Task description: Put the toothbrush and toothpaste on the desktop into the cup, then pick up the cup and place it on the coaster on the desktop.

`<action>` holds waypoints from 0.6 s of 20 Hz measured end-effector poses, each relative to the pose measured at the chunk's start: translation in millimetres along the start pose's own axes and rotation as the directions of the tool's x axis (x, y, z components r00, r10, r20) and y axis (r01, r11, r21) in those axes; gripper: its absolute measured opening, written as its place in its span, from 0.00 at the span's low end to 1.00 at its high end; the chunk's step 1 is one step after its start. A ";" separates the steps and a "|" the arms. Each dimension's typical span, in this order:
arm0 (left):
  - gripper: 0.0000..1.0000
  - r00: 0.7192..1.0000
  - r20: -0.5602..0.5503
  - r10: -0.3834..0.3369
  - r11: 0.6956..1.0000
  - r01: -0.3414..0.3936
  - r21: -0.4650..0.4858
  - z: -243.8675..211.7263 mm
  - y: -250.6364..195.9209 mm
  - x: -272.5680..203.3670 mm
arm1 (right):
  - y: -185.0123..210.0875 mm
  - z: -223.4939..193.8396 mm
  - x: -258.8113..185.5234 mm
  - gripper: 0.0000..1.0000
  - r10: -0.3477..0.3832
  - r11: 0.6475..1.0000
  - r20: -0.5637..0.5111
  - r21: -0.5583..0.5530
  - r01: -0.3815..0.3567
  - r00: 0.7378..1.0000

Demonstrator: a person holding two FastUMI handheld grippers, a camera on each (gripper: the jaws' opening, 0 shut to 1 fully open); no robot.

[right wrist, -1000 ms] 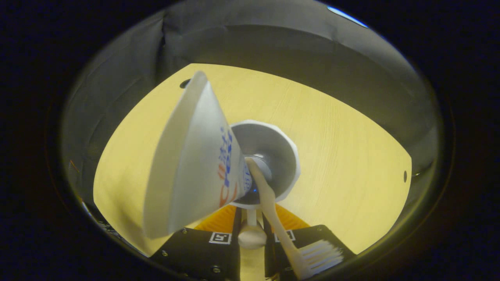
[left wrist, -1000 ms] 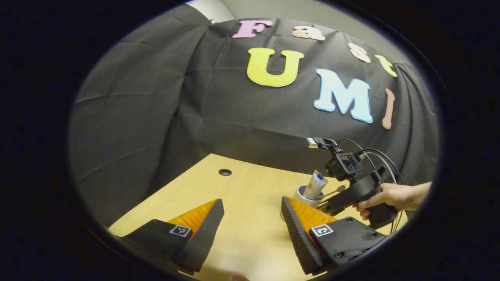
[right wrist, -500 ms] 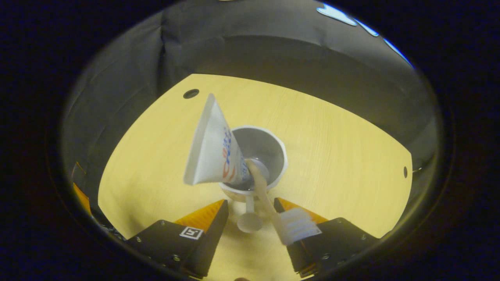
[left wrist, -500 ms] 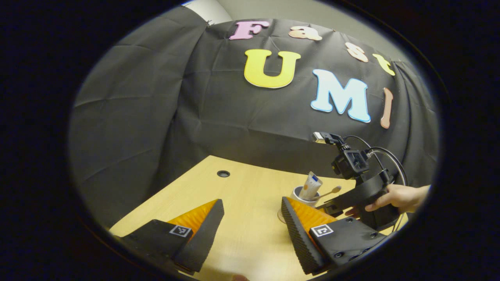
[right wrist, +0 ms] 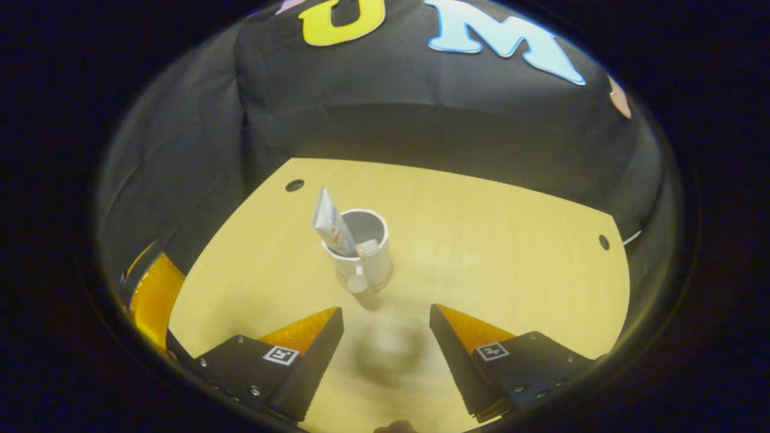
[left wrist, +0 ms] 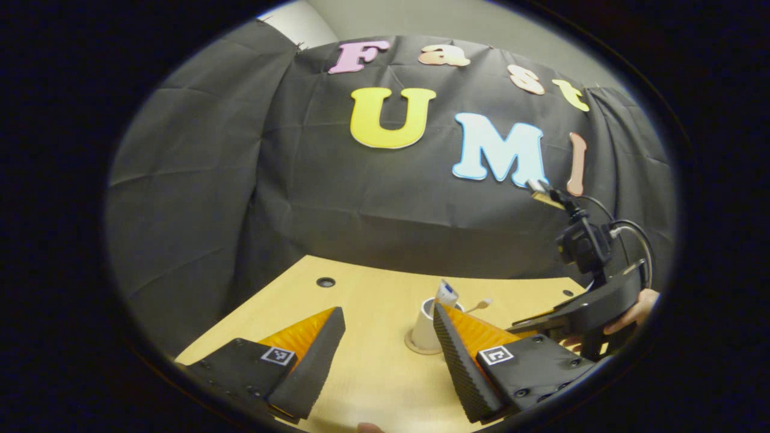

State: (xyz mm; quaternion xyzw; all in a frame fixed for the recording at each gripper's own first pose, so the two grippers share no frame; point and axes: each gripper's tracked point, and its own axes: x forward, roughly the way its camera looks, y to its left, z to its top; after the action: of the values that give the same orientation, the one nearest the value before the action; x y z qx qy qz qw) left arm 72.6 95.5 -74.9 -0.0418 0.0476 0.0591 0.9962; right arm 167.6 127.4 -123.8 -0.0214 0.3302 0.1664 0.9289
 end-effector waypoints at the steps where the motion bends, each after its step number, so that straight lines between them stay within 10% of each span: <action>1: 0.95 1.000 0.007 -0.009 1.000 0.009 0.006 2.2 -7.6 -0.3 | -11.2 2.7 -18.3 0.91 -0.021 1.000 0.042 0.012 0.021 0.999; 12: 0.95 0.990 0.090 -0.105 0.994 0.104 0.021 42.4 -105.8 1.9 | -107.5 35.6 -168.5 0.90 -0.247 0.967 0.484 0.071 0.244 0.839</action>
State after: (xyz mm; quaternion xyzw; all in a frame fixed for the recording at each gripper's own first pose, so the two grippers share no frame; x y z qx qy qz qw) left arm 91.2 -5.2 -24.9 -0.0336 0.0002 0.0084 0.9994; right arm 101.5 -18.4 1.1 -0.0179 0.0796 0.0450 0.9956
